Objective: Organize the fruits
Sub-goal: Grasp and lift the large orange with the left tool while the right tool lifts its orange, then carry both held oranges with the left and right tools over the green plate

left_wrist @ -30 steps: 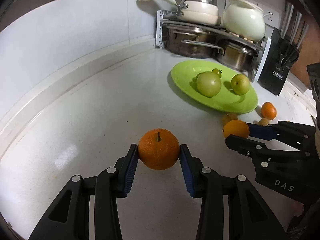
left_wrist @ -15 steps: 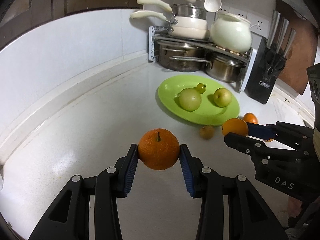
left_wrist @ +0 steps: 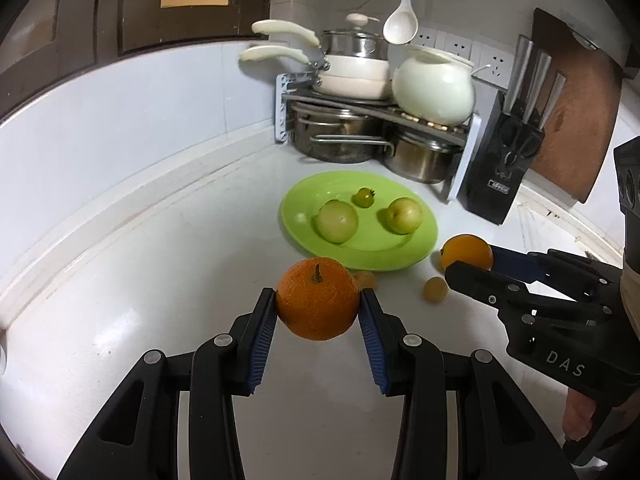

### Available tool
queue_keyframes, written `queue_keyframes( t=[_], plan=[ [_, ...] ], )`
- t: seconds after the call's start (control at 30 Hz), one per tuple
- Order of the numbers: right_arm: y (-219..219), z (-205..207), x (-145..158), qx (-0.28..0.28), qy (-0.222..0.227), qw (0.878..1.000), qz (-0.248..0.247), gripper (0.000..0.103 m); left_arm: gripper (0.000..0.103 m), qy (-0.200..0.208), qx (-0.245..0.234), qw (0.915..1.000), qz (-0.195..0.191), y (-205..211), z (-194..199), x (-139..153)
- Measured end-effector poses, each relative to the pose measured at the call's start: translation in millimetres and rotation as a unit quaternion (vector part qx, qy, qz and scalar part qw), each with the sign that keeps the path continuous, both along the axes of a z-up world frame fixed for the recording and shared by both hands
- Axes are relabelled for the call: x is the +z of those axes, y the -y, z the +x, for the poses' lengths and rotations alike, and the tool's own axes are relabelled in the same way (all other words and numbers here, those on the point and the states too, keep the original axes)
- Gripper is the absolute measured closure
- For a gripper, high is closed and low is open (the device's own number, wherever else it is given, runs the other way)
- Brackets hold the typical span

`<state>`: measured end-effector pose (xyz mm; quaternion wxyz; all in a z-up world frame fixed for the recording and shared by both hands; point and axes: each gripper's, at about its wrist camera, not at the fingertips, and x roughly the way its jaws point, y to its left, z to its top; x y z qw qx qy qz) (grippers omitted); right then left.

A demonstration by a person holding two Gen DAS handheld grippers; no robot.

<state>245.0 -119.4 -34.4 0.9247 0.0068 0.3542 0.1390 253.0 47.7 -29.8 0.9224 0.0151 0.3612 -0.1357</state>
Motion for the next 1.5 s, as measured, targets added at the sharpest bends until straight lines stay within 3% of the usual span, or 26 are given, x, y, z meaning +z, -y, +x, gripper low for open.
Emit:
queue_keyframes(
  t=[0.63,1.17,1.5],
  plan=[
    [40,3,39,-0.024,0.050,0.998,-0.014,0.066,0.062,0.031,-0.026,0.9991,-0.010,40,16,34],
    [57,60,49,-0.022,0.047,0.998,-0.018,0.066,0.062,0.034,-0.032,0.9989,-0.012,60,69,50],
    [64,113,35,-0.015,0.019,0.999,-0.027,0.066,0.062,0.011,-0.031,0.9994,-0.004,71,124,39]
  ],
)
